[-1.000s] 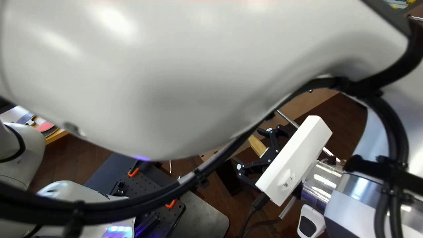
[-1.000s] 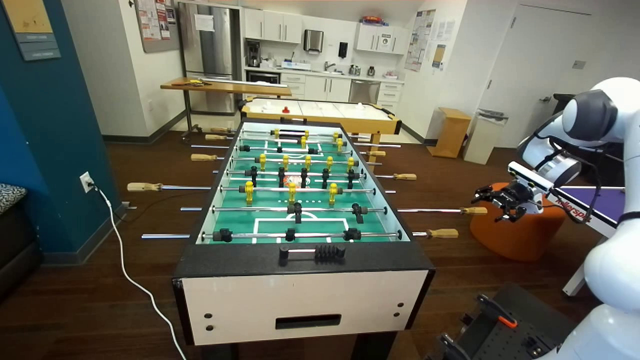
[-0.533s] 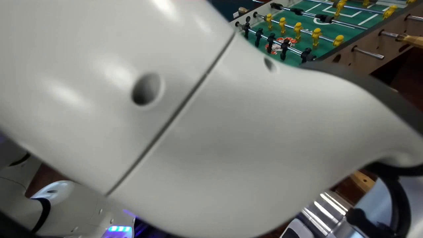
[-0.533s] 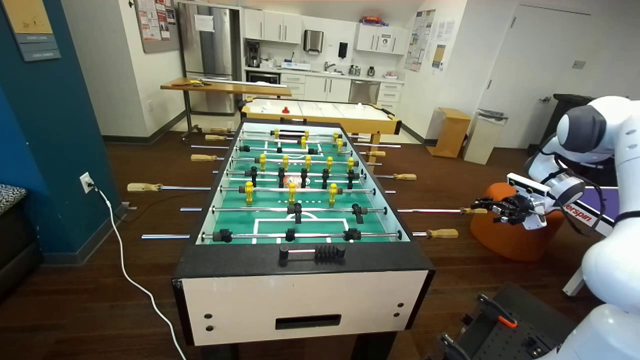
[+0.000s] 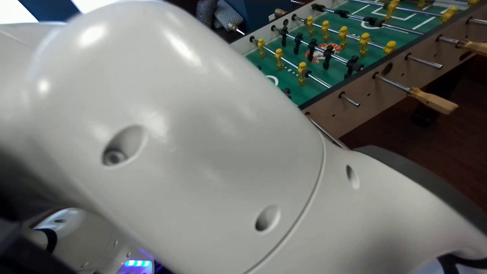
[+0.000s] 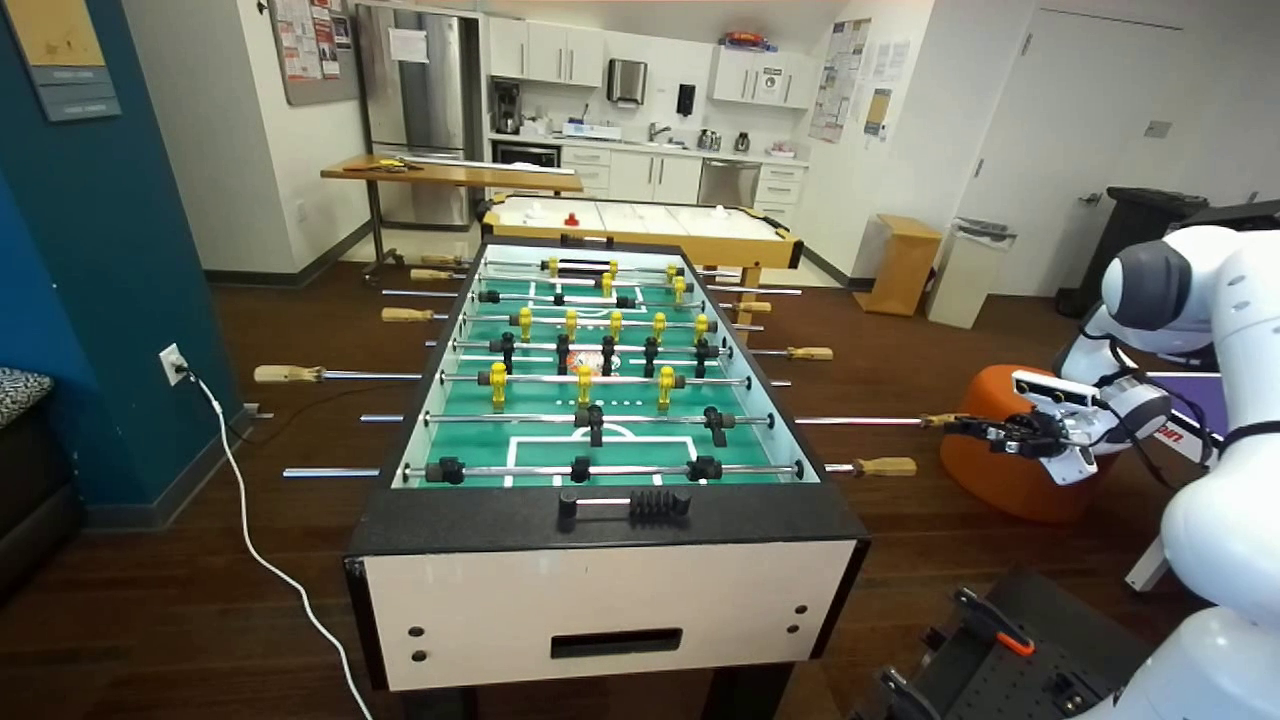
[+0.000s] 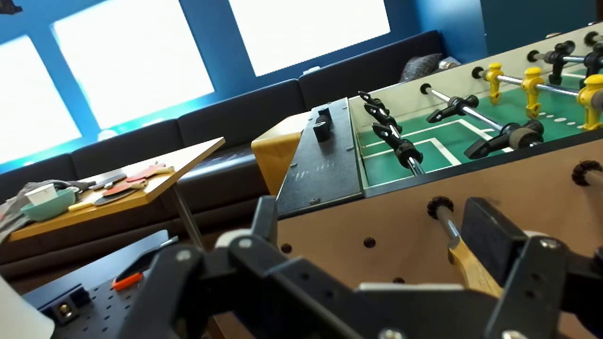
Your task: Twist and then pull the first rod on the right side of the foosball table
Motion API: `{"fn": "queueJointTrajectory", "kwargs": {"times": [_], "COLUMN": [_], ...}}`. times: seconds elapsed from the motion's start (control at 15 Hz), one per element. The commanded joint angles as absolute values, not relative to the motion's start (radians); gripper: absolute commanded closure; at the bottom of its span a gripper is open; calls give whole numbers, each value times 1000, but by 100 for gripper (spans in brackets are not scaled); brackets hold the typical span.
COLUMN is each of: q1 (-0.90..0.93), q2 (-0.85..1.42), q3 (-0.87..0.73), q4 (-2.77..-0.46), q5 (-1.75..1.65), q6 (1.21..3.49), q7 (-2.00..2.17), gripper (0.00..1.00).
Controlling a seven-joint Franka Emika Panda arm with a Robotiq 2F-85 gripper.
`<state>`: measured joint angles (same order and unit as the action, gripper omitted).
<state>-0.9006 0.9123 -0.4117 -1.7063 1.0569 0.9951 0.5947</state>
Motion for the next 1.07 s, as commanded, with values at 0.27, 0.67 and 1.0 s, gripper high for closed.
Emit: {"fn": "queueJointTrajectory", "kwargs": {"times": [0.27, 0.67, 1.0], "q1": [-901, -915, -915], "q2": [932, 989, 993], "q3": [-428, -427, -425], "q4": [-1715, -1677, -1698], "q5": [1203, 1246, 1231], "q6": [979, 979, 995], "q7": [867, 1207, 1216], "gripper": [0, 0, 0]}}
